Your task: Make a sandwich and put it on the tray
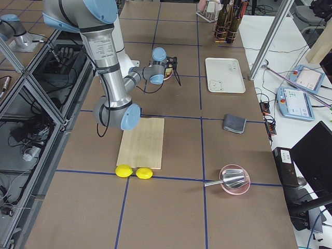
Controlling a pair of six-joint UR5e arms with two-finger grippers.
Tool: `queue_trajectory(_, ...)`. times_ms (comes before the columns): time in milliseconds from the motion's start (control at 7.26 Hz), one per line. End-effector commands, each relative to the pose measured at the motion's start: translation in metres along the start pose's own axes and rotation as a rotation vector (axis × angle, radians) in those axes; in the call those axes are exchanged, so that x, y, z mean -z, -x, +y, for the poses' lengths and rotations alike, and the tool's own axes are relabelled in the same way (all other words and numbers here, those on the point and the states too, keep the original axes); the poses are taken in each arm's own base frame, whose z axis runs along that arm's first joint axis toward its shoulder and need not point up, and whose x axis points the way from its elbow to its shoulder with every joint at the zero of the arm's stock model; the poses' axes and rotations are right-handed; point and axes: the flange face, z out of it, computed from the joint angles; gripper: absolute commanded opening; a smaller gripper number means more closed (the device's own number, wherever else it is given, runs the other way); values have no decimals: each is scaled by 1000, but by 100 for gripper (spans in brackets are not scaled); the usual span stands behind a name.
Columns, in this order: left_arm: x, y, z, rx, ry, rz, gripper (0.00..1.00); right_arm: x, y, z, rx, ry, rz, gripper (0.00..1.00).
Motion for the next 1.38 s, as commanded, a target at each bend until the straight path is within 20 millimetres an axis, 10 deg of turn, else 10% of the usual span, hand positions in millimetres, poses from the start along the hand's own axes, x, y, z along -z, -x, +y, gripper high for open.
queue_trajectory(0,5,-5,-3,-9,-11,-1,100,26,-23,-36,-47,-21,70,100)
queue_trajectory(551,40,-38,-42,-84,-88,-8,100,123,-75,-137,18,21,395,100)
queue_trajectory(964,72,-74,-91,-269,-250,-25,100,253,-236,-189,274,87,525,100)
queue_trajectory(1101,64,-72,-107,-314,-319,-7,100,315,-288,-193,326,118,498,100)
queue_trajectory(1239,46,-113,-116,-277,-291,93,100,361,-327,-190,334,124,508,100)
